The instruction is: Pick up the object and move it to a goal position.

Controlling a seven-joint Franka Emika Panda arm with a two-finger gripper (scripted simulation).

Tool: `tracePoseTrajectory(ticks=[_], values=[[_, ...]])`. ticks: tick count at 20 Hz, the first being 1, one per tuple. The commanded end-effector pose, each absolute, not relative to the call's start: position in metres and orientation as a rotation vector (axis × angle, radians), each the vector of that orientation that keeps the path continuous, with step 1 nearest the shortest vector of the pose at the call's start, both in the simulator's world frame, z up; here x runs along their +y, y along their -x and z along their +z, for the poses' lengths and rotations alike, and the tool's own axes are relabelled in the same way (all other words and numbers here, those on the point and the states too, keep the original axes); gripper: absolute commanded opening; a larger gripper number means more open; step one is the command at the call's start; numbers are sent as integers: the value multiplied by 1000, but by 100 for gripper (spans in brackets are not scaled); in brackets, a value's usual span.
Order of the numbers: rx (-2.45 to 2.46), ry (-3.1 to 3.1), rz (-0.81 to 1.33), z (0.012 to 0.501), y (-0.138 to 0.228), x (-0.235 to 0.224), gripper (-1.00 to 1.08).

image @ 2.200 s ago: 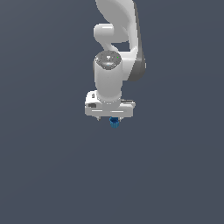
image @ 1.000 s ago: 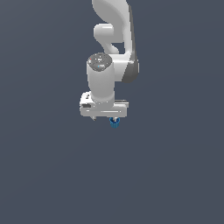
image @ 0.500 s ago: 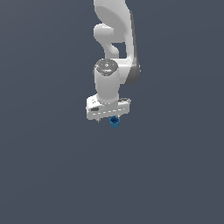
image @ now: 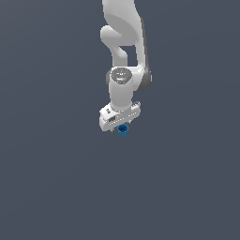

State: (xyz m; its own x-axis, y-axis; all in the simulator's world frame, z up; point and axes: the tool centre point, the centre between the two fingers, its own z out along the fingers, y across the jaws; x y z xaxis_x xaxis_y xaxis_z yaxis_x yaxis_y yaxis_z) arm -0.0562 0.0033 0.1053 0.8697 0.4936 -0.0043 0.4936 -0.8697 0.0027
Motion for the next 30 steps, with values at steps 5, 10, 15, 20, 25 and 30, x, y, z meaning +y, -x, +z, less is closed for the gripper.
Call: tracePoseTrajectory(ticks=[5,10,15,20,25,30], values=[[991,-2980,-2,95,68,12,100],[1060,-2957,0,91,72,16,100],[1063,-2956,-1,90,73,16,100],[1065,-2956,-1,79,73,16,100],[1069,-2954,0,54,74,16,100],[1071,-2954,0,41,74,16,100]])
